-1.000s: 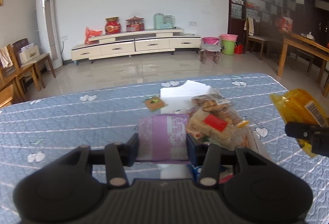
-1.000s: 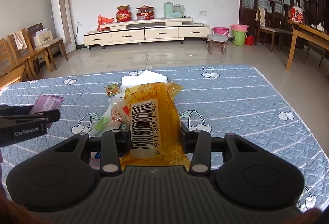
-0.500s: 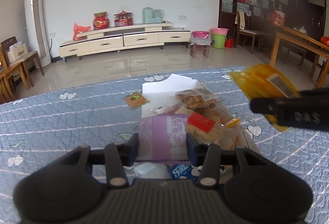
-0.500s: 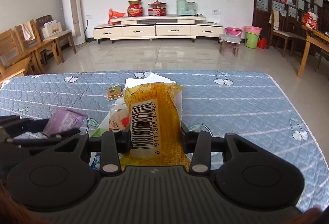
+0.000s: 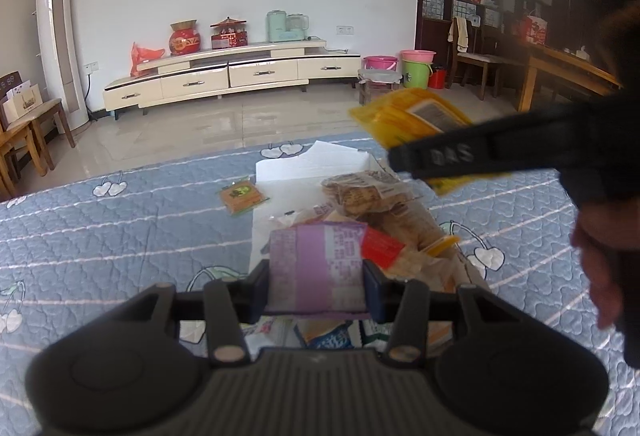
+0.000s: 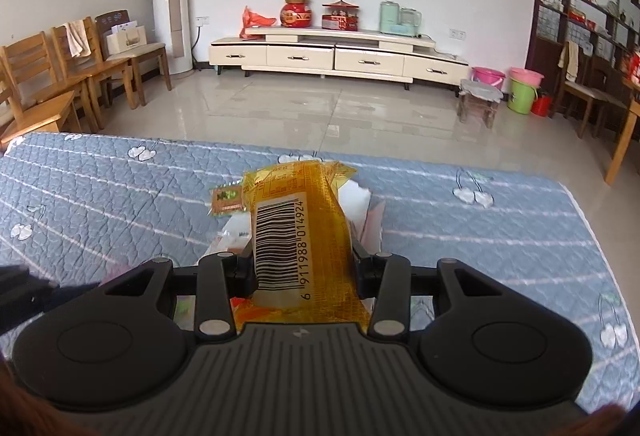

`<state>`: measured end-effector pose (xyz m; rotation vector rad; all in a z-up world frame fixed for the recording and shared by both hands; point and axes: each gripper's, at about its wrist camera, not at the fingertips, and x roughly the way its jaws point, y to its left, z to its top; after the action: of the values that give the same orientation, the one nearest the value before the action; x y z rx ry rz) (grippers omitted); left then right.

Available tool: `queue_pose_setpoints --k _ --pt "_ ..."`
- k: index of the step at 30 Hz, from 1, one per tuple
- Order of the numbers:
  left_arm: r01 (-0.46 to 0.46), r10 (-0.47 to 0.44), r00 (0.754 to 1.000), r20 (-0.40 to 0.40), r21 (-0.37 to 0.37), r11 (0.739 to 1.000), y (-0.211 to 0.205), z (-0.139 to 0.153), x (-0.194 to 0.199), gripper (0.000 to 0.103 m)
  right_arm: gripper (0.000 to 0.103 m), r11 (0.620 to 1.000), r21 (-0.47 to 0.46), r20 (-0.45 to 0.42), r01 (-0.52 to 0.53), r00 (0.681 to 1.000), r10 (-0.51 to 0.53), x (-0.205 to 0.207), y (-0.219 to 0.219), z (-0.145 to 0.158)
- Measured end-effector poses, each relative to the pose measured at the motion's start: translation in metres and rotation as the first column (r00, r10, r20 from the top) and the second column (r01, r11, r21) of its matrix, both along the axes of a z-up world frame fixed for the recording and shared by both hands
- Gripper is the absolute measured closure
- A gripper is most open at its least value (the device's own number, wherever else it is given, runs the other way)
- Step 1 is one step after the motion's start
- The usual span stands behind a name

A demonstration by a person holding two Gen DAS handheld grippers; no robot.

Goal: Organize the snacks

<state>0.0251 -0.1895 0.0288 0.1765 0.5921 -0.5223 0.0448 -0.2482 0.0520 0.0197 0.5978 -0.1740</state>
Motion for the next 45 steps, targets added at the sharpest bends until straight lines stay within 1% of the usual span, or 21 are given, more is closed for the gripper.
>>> queue_pose_setpoints --k 1,2,3,4,6,10,15,16,17,19,21,24,25,26,27,28,29,33,39,42,45 --pt "0.002 -0.002 1.0 -0.003 -0.001 1.0 -0.001 -0.001 0.001 0.057 0.049 1.0 -0.003 0.004 -0.007 1.0 0.007 0.002 -0.001 0.0" --pt "0.002 -0.002 1.0 -0.006 0.001 1.0 -0.003 -0.002 0.002 0.057 0.04 1.0 -0.003 0.009 -0.017 1.0 0.017 0.005 -0.002 -0.001" --pt "0.002 -0.002 1.0 -0.008 0.003 1.0 -0.004 -0.004 0.003 0.057 0.02 1.0 0.003 0.013 -0.027 1.0 0.027 0.008 -0.003 -0.001" --pt "0.004 -0.004 1.0 -0.01 0.002 1.0 -0.004 -0.005 0.004 0.057 0.017 0.999 0.005 0.017 -0.032 0.999 0.032 0.008 -0.004 -0.001" --pt "0.011 -0.011 1.0 -0.013 0.005 1.0 -0.005 -0.008 0.005 0.057 0.017 0.999 0.008 0.032 -0.037 0.999 0.037 0.006 -0.004 0.001" --pt "0.027 -0.027 0.999 -0.023 0.0 1.0 -0.012 -0.013 0.006 0.057 0.016 0.999 0.032 0.098 -0.015 0.995 0.012 -0.016 -0.005 0.012" --pt "0.053 -0.054 0.998 -0.027 -0.043 0.998 -0.02 -0.016 0.006 0.056 0.011 0.999 0.026 0.147 0.035 0.988 -0.038 -0.052 -0.006 0.026" --pt "0.055 -0.057 0.998 -0.025 -0.051 0.997 -0.022 -0.017 0.008 0.052 0.01 0.998 0.028 0.159 0.051 0.986 -0.055 -0.06 -0.006 0.028" --pt "0.058 -0.059 0.998 -0.024 -0.047 0.997 -0.025 -0.017 0.009 0.04 0.01 0.998 0.036 0.166 0.059 0.984 -0.064 -0.065 -0.008 0.031" --pt "0.06 -0.06 0.998 -0.01 -0.048 0.997 -0.026 -0.017 0.009 0.028 0.01 0.997 0.032 0.17 0.073 0.982 -0.077 -0.078 -0.007 0.032" --pt "0.052 -0.052 0.999 -0.006 -0.046 0.998 -0.023 -0.013 0.008 0.027 0.01 0.995 0.003 0.165 0.096 0.982 -0.095 -0.091 -0.004 0.034" --pt "0.031 -0.031 0.999 0.009 -0.047 0.998 -0.011 -0.002 0.001 0.021 0.008 0.993 -0.003 0.158 0.118 0.981 -0.116 -0.104 -0.001 0.036" --pt "0.022 -0.022 1.0 0.012 -0.044 0.999 -0.008 0.002 -0.002 0.017 0.007 0.991 -0.003 0.159 0.131 0.979 -0.129 -0.109 0.001 0.037" --pt "0.011 -0.01 1.0 0.016 -0.036 0.999 -0.003 0.006 -0.007 0.012 0.005 0.99 0.0 0.162 0.14 0.977 -0.138 -0.112 0.004 0.037" --pt "-0.002 0.003 1.0 0.025 -0.029 1.0 0.002 0.01 -0.012 0.01 0.001 0.989 0.01 0.162 0.145 0.976 -0.145 -0.118 0.007 0.037" --pt "-0.015 0.016 0.999 0.038 -0.024 1.0 0.007 0.014 -0.018 0.004 0.0 0.988 0.018 0.161 0.151 0.975 -0.152 -0.124 0.01 0.036" --pt "-0.028 0.029 0.998 0.053 -0.018 0.999 0.013 0.018 -0.023 0.001 0.0 0.987 0.022 0.158 0.16 0.974 -0.161 -0.129 0.014 0.035" --pt "-0.078 0.077 0.995 0.065 0.018 0.997 0.032 0.026 -0.043 0.001 0.0 0.982 0.032 0.125 0.186 0.974 -0.189 -0.147 0.03 0.026" --pt "-0.161 0.16 0.987 0.031 0.051 0.986 0.056 0.02 -0.064 0.001 0.0 0.975 0.052 0.083 0.216 0.972 -0.22 -0.166 0.047 0.014" --pt "-0.171 0.168 0.985 0.033 0.083 0.982 0.061 0.015 -0.073 0.001 0.0 0.974 0.061 0.055 0.218 0.974 -0.221 -0.173 0.052 0.007" --pt "-0.166 0.164 0.986 0.028 0.081 0.983 0.065 0.013 -0.082 0.001 0.0 0.976 0.05 0.032 0.211 0.977 -0.213 -0.174 0.056 0.004"
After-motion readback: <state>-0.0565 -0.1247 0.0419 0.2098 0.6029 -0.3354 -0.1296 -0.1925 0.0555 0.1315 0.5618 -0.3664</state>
